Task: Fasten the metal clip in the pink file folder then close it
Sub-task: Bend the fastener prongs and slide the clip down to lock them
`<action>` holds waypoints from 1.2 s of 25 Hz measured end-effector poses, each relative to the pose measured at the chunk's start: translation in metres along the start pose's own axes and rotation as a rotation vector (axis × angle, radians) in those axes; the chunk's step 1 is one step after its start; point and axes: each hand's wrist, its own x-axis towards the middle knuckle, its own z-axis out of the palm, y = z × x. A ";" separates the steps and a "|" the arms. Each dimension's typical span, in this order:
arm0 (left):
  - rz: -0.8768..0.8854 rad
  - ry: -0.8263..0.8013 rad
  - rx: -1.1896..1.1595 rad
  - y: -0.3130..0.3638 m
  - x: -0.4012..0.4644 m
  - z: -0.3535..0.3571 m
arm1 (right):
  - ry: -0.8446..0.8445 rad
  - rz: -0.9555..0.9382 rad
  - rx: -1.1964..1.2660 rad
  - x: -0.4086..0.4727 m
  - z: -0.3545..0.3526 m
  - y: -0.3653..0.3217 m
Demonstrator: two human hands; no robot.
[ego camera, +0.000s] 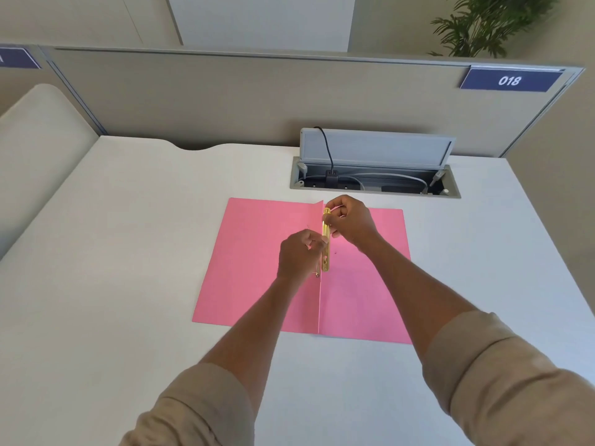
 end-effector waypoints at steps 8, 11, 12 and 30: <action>-0.192 -0.145 -0.285 -0.019 0.012 -0.030 | 0.023 0.029 0.029 -0.010 0.033 -0.012; -0.253 -0.165 -0.288 -0.031 0.016 -0.034 | 0.065 0.086 -0.042 -0.025 0.041 0.011; -0.277 -0.179 -0.289 -0.036 0.017 -0.035 | 0.069 0.083 -0.087 -0.032 0.042 0.021; -0.414 -0.285 -0.381 -0.065 0.018 -0.024 | -0.043 -0.072 -0.336 -0.073 0.065 0.072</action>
